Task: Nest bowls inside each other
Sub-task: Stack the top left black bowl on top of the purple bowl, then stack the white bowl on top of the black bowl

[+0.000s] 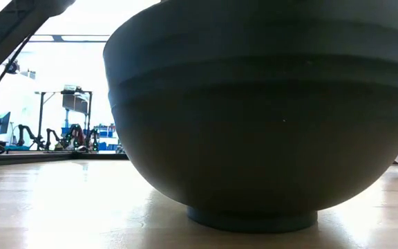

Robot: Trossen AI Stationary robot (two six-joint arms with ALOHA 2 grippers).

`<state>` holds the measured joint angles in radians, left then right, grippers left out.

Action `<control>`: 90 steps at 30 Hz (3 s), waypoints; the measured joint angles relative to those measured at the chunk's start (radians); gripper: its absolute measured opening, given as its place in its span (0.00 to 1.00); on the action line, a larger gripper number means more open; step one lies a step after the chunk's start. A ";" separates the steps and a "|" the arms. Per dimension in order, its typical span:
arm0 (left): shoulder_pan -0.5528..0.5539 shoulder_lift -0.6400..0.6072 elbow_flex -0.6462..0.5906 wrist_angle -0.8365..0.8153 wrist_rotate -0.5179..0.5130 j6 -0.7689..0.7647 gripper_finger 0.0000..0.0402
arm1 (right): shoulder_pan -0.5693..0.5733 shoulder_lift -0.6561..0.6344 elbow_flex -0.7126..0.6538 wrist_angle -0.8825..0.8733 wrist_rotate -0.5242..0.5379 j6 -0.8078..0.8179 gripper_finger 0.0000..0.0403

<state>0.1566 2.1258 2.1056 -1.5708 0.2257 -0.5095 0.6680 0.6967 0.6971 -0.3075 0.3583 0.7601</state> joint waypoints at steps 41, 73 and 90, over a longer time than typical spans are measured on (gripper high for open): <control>0.024 -0.116 -0.086 0.123 0.005 0.028 0.00 | 0.004 0.025 0.000 0.031 0.000 0.044 0.02; -0.141 -0.490 -0.338 0.176 0.019 0.301 0.00 | 0.037 0.038 0.000 -0.273 0.010 0.337 0.02; -0.251 -1.081 -1.096 0.482 0.019 -0.033 0.00 | 0.044 0.279 0.000 -0.443 -0.131 0.289 0.44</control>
<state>-0.0940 1.0444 1.0096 -1.0892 0.2443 -0.5426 0.7117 0.9760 0.6975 -0.7509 0.2278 1.0486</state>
